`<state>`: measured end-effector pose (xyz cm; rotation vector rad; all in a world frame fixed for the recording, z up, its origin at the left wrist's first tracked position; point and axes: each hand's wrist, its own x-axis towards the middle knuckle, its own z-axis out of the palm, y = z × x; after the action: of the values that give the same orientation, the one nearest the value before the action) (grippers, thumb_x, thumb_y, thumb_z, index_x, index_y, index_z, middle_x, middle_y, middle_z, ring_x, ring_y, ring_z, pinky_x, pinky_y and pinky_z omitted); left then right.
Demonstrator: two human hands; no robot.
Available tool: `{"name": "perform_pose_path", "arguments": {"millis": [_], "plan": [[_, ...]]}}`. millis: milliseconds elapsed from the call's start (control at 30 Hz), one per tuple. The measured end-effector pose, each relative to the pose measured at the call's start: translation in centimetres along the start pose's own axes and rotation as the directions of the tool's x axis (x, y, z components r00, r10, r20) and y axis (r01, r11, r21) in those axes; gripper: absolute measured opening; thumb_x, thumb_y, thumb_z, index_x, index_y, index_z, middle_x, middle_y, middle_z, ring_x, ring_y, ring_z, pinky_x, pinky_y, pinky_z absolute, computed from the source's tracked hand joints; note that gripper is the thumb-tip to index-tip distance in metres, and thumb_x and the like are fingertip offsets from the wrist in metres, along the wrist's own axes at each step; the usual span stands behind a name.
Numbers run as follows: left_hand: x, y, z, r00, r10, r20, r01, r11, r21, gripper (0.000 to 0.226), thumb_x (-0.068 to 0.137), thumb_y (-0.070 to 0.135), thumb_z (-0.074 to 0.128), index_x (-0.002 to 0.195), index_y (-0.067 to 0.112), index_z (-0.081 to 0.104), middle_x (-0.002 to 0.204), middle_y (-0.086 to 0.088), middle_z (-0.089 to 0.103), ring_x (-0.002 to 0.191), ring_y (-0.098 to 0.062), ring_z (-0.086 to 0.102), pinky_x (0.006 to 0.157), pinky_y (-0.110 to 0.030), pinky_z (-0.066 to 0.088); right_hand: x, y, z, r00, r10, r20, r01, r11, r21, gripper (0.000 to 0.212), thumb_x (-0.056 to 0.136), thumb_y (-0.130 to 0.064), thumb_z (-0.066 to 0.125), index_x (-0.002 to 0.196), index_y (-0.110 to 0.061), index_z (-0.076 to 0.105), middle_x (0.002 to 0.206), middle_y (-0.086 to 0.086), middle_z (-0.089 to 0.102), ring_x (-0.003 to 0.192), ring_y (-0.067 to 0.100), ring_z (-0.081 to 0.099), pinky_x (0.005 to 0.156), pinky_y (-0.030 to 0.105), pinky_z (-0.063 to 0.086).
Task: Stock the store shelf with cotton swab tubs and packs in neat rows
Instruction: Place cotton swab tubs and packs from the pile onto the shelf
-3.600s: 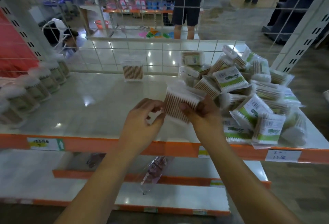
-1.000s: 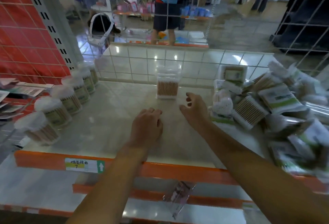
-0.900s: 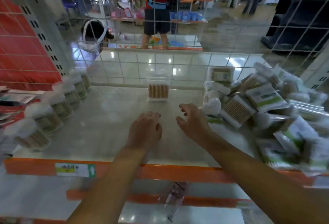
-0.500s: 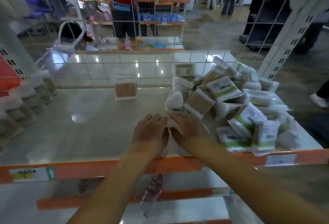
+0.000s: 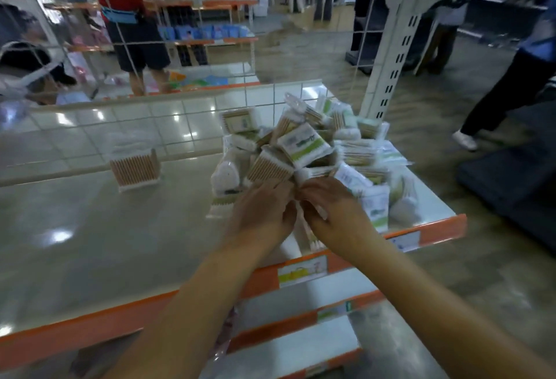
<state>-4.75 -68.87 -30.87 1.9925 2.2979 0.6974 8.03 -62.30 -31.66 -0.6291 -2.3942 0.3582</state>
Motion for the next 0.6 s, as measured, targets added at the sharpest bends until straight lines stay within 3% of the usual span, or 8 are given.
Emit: {"name": "perform_pose_path", "arguments": {"millis": [100, 167, 300, 367, 467, 600], "plan": [[1.4, 1.6, 0.5, 0.997, 0.073, 0.030, -0.074, 0.997, 0.031, 0.025, 0.088, 0.026, 0.045, 0.105, 0.016, 0.059, 0.107, -0.002, 0.060, 0.105, -0.023, 0.053, 0.086, -0.039, 0.044, -0.8, 1.0, -1.5, 0.997, 0.036, -0.063, -0.036, 0.999, 0.000, 0.024, 0.077, -0.011, 0.050, 0.085, -0.002, 0.070, 0.088, 0.014, 0.068, 0.088, 0.017, 0.050, 0.080, 0.024, 0.039], [2.0, 2.5, 0.7, 0.995, 0.097, 0.031, -0.098, 0.995, 0.034, 0.026, 0.091, 0.025, 0.045, 0.113, 0.017, 0.058, 0.111, -0.002, 0.058, 0.108, -0.022, 0.051, 0.089, -0.036, 0.042, -1.5, 1.9, -2.4, 0.991, 0.089, -0.095, -0.090, 0.996, 0.002, 0.025, 0.078, -0.013, 0.051, 0.085, -0.001, 0.071, 0.091, 0.014, 0.069, 0.090, 0.018, 0.056, 0.084, 0.022, 0.038], [2.8, 3.6, 1.4, 0.990, 0.129, 0.050, -0.132, 0.990, 0.051, 0.030, 0.094, 0.029, 0.042, 0.120, 0.019, 0.053, 0.113, 0.000, 0.055, 0.107, -0.019, 0.047, 0.083, -0.031, 0.040, -2.6, 3.9, -4.2, 0.974, 0.163, -0.154, -0.164, 0.986, 0.008, 0.021, 0.079, -0.009, 0.054, 0.086, -0.002, 0.072, 0.094, 0.014, 0.067, 0.094, 0.018, 0.056, 0.086, 0.016, 0.038], [2.8, 3.8, 1.7, 0.991, 0.117, 0.064, -0.120, 0.991, 0.049, 0.032, 0.094, 0.030, 0.041, 0.123, 0.018, 0.051, 0.117, 0.001, 0.055, 0.111, -0.019, 0.045, 0.085, -0.031, 0.039, -2.7, 4.7, -5.2, 0.978, 0.187, -0.089, -0.189, 0.982, -0.017, 0.029, 0.077, -0.004, 0.048, 0.096, -0.003, 0.070, 0.103, 0.013, 0.066, 0.102, 0.020, 0.054, 0.088, 0.010, 0.033], [2.7, 3.9, 2.3, 0.992, 0.099, 0.084, -0.103, 0.994, 0.035, 0.032, 0.095, 0.030, 0.041, 0.122, 0.018, 0.053, 0.120, 0.001, 0.055, 0.114, -0.018, 0.044, 0.087, -0.032, 0.039, -2.6, 5.2, -6.1, 0.935, 0.323, 0.146, -0.318, 0.947, -0.054, 0.056, 0.072, 0.013, 0.043, 0.121, -0.012, 0.058, 0.128, 0.006, 0.053, 0.122, 0.022, 0.043, 0.091, 0.007, 0.024], [2.5, 3.6, 2.5, 0.990, 0.097, 0.102, -0.099, 0.995, 0.013, 0.032, 0.095, 0.027, 0.041, 0.124, 0.019, 0.052, 0.120, 0.001, 0.055, 0.113, -0.017, 0.044, 0.087, -0.032, 0.040, -2.7, 5.2, -5.9, 0.907, 0.342, 0.245, -0.318, 0.939, -0.131, 0.065, 0.074, 0.008, 0.048, 0.133, -0.020, 0.046, 0.137, 0.000, 0.043, 0.129, 0.019, 0.032, 0.105, 0.030, 0.030]]}}
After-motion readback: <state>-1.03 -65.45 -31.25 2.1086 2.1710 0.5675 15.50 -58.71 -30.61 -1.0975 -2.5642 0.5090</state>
